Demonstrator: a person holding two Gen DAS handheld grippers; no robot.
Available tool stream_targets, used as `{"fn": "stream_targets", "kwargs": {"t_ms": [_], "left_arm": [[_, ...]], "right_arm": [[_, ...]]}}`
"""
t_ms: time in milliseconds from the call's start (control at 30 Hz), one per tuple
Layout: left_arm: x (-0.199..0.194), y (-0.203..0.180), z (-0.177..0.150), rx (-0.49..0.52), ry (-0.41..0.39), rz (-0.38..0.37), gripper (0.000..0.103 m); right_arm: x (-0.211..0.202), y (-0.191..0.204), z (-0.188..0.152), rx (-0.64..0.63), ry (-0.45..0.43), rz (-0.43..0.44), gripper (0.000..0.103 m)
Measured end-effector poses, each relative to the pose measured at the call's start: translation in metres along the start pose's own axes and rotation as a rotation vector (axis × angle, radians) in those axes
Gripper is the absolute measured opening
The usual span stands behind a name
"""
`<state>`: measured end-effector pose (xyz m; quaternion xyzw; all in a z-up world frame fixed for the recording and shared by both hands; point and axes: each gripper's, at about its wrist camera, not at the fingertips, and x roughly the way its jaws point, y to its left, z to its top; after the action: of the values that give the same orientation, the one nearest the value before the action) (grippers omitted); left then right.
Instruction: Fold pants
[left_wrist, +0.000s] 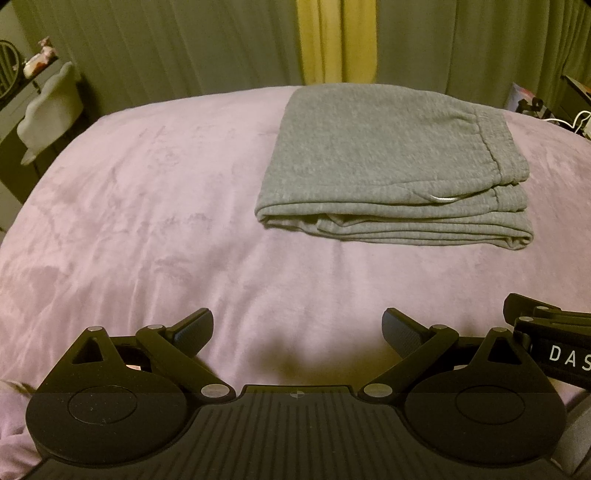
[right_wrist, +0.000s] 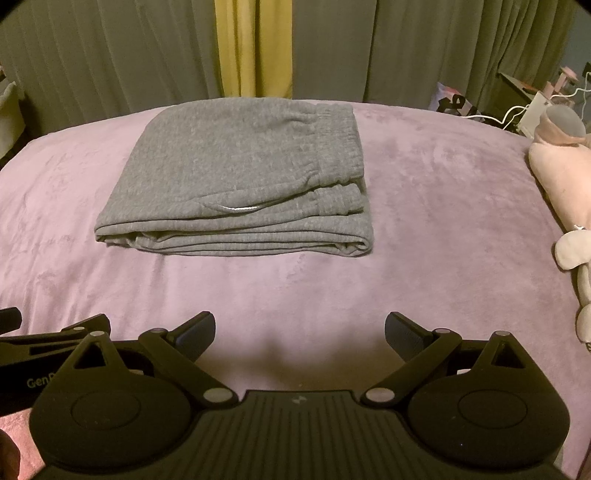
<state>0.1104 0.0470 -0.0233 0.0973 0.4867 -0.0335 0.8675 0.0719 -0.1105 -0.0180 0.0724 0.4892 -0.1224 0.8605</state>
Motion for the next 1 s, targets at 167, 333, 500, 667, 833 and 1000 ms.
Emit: {"fn": "stream_targets", "kwargs": {"t_ms": [167,333,500,667,833,1000], "left_arm": [[0.0,-0.0004,-0.0002,0.001,0.0,0.002,0.101],[0.0004,-0.0006,-0.0006,0.0,0.0,0.001,0.101],[0.0007,-0.0012,-0.0011,0.001,0.001,0.0,0.101],[0.0008,-0.0017,-0.0013,0.002,0.002,-0.001,0.101],[0.0013,-0.0015,-0.0017,0.002,0.002,-0.002,0.101],[0.0015,-0.0014,-0.0022,0.0,0.003,-0.005,0.101]], "right_arm": [[0.0002,-0.0005,0.0,0.0,0.002,0.0,0.098],[0.0005,-0.0011,0.0001,0.001,0.001,-0.001,0.098],[0.0003,-0.0006,-0.0007,0.004,-0.002,-0.005,0.098],[0.0007,-0.0006,-0.0008,0.007,-0.002,-0.006,0.098],[0.0008,-0.0004,-0.0015,0.009,-0.006,-0.009,0.098],[0.0029,-0.0006,-0.0015,0.018,0.0,-0.01,0.098]]}}
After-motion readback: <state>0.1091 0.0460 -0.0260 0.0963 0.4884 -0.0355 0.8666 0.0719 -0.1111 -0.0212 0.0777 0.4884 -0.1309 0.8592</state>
